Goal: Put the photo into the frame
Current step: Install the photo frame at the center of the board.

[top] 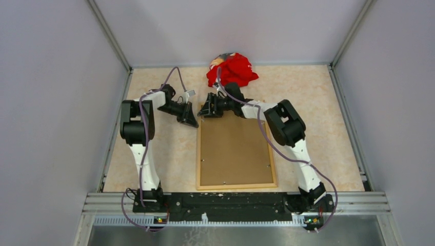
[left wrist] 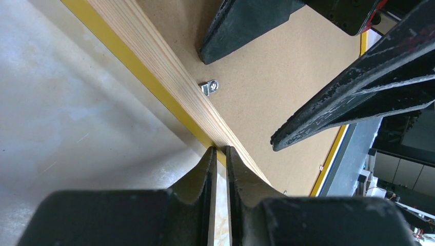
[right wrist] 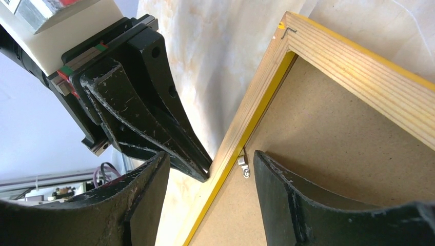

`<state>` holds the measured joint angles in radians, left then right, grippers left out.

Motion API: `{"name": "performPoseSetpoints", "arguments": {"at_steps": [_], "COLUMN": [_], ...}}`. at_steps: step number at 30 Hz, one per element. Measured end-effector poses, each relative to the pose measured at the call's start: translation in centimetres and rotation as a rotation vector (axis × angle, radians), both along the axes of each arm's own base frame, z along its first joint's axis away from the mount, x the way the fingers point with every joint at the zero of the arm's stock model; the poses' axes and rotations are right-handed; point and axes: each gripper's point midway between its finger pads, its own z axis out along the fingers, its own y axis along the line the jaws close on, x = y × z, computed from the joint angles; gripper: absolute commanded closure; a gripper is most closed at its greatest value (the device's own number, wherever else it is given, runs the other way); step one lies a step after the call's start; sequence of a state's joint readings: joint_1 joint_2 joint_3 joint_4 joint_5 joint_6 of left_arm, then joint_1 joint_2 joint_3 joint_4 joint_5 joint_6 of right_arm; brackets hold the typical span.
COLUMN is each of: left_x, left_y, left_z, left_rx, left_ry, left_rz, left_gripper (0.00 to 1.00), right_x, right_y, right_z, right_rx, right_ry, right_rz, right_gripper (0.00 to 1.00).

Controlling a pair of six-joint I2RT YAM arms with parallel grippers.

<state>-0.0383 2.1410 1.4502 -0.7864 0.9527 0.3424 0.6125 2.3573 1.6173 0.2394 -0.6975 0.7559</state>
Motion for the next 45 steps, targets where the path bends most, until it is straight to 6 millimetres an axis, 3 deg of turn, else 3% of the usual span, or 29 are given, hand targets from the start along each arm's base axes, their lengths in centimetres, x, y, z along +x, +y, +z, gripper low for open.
{"name": "performPoseSetpoints", "arguments": {"at_steps": [24,38,42,45], "left_x": [0.0,0.0,-0.1,-0.1], "left_y": [0.0,0.0,0.1,0.1], "left_z": [0.0,0.0,0.0,0.0], "left_rx": [0.0,0.0,0.0,-0.001], "left_ry": [0.0,0.0,-0.001,-0.004], "left_rz": [0.0,-0.001,-0.002,-0.004], "left_gripper": [0.84,0.84,0.83,0.77], "right_x": [-1.4,-1.1,-1.1,-0.8], "right_y": [1.1,1.8,1.8,1.5], "right_z": [0.0,0.1,0.2,0.1], "right_rx": [-0.025,-0.033,-0.048,-0.057], "right_ry": [-0.013,-0.01,0.005,-0.001], "right_rz": [0.074,0.105,0.127,0.121], "right_gripper": [0.4,0.4,0.36,0.27]}}
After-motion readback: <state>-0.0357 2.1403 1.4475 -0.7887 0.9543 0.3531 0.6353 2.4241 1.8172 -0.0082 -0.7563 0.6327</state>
